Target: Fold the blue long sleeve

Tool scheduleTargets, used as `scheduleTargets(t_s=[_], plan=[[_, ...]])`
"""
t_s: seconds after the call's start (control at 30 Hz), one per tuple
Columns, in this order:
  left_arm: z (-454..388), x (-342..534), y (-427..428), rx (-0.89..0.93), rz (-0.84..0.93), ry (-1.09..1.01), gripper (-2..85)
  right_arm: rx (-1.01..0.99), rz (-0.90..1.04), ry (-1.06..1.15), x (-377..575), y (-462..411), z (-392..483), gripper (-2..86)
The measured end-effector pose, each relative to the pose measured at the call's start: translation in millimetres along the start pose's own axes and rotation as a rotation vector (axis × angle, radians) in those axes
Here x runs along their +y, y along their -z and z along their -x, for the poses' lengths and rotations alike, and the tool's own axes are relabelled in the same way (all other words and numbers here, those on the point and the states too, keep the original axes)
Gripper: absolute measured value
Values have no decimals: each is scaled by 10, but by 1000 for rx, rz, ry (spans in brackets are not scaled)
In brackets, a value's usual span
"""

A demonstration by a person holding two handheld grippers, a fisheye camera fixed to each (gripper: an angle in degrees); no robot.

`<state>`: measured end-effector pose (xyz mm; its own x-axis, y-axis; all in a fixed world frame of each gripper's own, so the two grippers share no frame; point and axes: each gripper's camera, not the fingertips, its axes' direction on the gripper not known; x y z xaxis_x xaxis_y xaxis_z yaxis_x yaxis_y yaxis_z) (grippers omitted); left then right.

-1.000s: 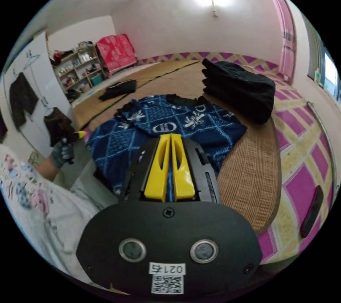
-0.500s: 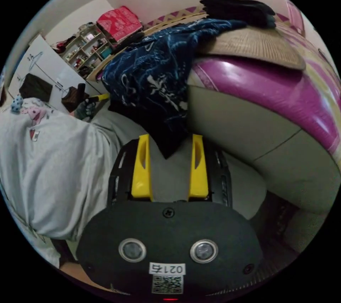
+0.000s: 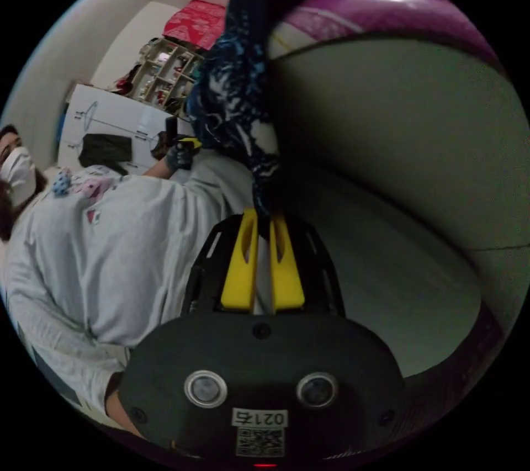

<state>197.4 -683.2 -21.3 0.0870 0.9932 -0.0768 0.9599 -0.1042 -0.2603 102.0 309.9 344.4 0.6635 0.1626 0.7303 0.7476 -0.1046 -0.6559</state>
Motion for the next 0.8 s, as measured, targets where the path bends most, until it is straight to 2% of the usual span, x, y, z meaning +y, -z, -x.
scheduleTargets(t_s=[0.23, 0.33, 0.47, 0.57, 0.67, 0.7, 0.8], plan=[[-745, -23, 703, 75, -135, -188, -9, -285, -113, 234, 114, 983, 332, 12], [-1027, -442, 1120, 48, -208, -253, -9, -369, -185, 343, -120, 1547, 477, 12], [-1025, -1409, 1562, 37, -278, -200, -9, -395, -299, 386, -870, 2333, 408, 21], [-629, -2191, 1616, 59, -309, -57, -5, -375, -361, 291, -1603, 2666, 27, 43], [75, -2818, 1410, 61, -327, 165, 10, -308, -411, 53, -2297, 2776, -632, 105], [230, -2897, 1349, 43, -320, 218, 16, -276, -422, -72, -2482, 2771, -921, 114], [759, -2937, 1182, -7, -372, 412, 34, -188, -437, -226, -2617, 2739, -1309, 114]])
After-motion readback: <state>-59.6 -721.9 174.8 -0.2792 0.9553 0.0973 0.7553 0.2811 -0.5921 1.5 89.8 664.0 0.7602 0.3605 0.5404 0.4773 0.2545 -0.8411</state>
